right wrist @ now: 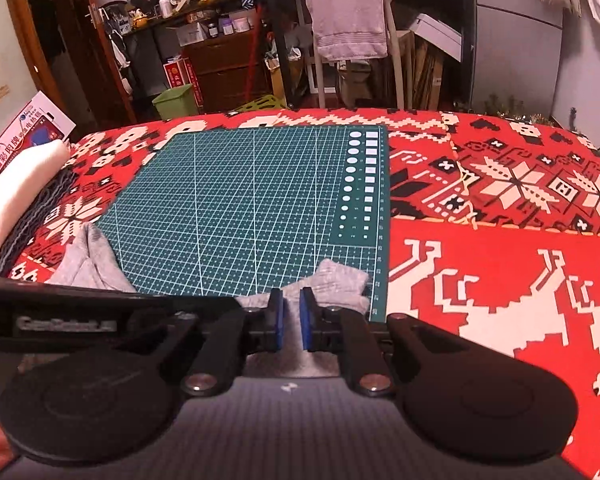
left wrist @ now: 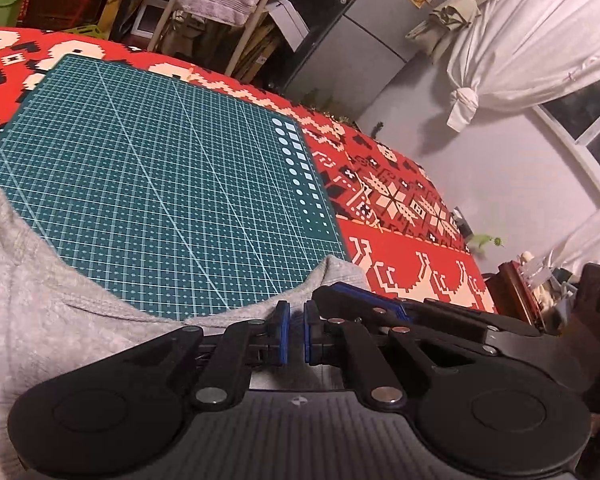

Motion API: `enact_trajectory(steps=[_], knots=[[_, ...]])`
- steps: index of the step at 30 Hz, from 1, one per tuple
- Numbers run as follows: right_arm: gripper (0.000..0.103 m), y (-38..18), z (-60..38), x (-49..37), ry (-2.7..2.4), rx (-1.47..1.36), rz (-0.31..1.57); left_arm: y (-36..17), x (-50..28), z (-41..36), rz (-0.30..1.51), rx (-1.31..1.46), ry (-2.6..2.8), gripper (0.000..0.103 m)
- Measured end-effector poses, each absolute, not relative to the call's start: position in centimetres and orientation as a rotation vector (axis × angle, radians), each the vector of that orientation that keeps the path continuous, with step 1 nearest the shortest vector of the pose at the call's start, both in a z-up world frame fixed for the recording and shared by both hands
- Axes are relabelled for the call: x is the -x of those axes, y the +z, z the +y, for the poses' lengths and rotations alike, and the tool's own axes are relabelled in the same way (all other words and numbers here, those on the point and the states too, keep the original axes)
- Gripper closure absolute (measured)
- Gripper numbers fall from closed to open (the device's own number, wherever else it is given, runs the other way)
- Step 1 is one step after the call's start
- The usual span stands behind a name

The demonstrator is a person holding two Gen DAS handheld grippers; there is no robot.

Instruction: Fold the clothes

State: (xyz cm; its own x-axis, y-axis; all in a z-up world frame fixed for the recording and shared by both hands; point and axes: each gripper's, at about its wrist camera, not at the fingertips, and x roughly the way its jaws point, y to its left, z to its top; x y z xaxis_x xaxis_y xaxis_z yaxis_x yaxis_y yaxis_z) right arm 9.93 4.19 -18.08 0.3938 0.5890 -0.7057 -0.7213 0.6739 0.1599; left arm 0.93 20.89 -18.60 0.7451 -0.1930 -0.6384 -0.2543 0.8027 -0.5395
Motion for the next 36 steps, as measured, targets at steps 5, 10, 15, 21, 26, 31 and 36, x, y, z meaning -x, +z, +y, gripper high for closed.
enact_trajectory(steps=[5,10,15,21,26,31,36], knots=[[0.092,-17.1,4.7,-9.6,0.857,0.198,0.797,-18.4,0.0,22.1,0.737,0.679,0.052,0.098],[0.092,-18.1,5.8,-9.8,0.841,0.226,0.816,-19.1,0.4,23.2,0.758,0.682,0.074,0.098],[0.092,-18.2,6.1,-10.6,0.816,0.183,0.833,-19.5,0.5,23.8,0.761,0.689,0.07,0.099],[0.093,-16.9,5.0,-11.1,0.773,0.152,0.79,-18.2,1.0,24.0,0.728,0.674,0.064,0.099],[0.093,-17.6,4.2,-12.5,0.729,0.15,0.829,-17.4,2.2,25.2,0.717,0.681,0.075,0.099],[0.093,-17.9,4.5,-13.1,0.71,0.134,0.844,-17.0,4.1,27.4,0.709,0.681,0.124,0.099],[0.093,-16.5,5.2,-11.3,0.752,0.118,0.806,-16.4,7.0,30.9,0.674,0.694,0.189,0.099]])
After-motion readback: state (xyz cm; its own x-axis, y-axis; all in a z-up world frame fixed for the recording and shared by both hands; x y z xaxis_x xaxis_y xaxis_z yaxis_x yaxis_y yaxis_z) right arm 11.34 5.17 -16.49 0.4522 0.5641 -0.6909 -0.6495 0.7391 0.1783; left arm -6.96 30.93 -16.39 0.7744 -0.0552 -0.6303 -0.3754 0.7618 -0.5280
